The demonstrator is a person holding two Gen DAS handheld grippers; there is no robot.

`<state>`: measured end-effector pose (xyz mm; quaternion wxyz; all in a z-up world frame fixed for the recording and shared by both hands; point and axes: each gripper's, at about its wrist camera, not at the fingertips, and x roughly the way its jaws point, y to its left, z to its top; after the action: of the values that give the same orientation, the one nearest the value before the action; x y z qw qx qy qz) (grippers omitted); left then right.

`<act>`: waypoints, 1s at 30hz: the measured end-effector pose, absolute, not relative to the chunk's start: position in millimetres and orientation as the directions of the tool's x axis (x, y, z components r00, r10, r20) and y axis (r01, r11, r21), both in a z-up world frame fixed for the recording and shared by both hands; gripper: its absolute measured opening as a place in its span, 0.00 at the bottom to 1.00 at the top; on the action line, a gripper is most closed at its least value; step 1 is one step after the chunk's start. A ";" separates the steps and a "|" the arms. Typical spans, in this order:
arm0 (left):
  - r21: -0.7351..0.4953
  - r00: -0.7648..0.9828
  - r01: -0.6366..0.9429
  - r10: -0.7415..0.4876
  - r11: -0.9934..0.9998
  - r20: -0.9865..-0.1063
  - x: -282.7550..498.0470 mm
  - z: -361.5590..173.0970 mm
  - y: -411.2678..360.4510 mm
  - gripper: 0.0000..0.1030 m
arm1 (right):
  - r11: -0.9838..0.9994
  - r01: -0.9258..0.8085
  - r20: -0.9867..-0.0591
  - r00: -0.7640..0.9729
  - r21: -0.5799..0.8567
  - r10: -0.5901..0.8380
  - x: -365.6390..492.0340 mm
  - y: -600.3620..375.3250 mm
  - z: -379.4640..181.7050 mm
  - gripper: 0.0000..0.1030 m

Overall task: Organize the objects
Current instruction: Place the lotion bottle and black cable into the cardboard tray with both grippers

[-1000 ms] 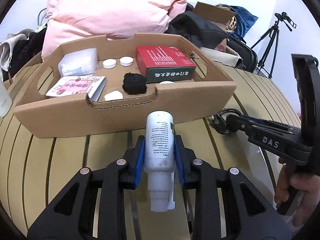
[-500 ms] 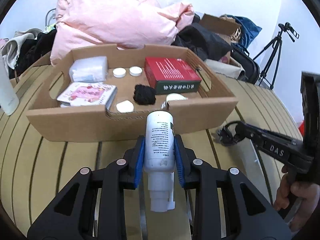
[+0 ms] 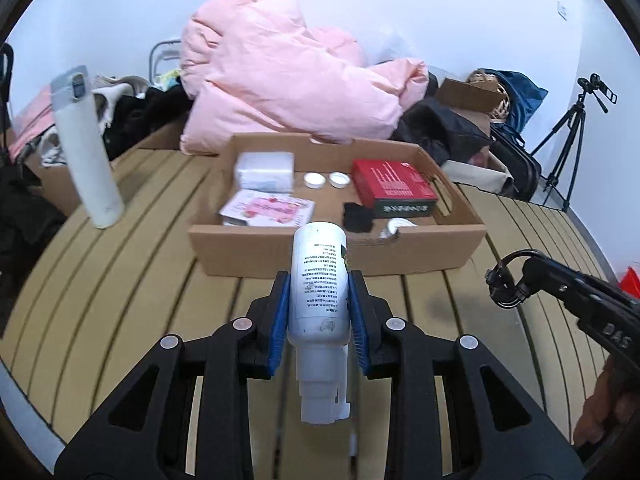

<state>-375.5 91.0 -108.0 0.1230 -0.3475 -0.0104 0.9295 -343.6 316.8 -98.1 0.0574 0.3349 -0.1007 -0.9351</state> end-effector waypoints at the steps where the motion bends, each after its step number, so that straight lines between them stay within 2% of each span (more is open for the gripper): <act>1: -0.108 -0.730 -0.216 0.234 -0.970 -0.643 -377.7 -106.9 88.8 0.24 | -0.971 0.058 -0.606 -0.772 0.233 -0.191 -343.7 312.6 -96.2 0.17; 6: -0.117 -0.722 -0.223 0.245 -0.968 -0.647 -398.6 -99.7 87.7 0.24 | -0.965 0.104 -0.601 -0.765 0.243 -0.233 -359.8 296.3 -94.5 0.17; 13: -0.102 -0.717 -0.250 0.255 -0.963 -0.649 -486.0 -81.4 100.4 0.24 | -0.957 0.141 -0.557 -0.787 0.255 -0.264 -430.8 288.8 -74.1 0.17; 19: -0.109 -0.637 -0.239 0.241 -0.965 -0.733 -551.2 -115.5 106.1 0.24 | -0.971 0.106 -0.630 -0.745 0.212 -0.219 -517.2 279.8 -95.7 0.17; 24: -0.131 -0.588 -0.215 0.236 -0.968 -0.773 -567.0 -141.3 105.3 0.24 | -0.971 0.073 -0.663 -0.719 0.228 -0.209 -556.7 270.5 -114.1 0.17; 30: -0.090 -0.555 -0.219 0.200 -0.972 -0.808 -569.8 -156.9 113.7 0.24 | -0.977 0.066 -0.728 -0.657 0.204 -0.196 -577.7 253.5 -143.9 0.18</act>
<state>-569.8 113.7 -156.9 0.1188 -0.4566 0.0103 0.8816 -577.7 253.5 -143.9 0.0722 0.4077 -0.0802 -0.9067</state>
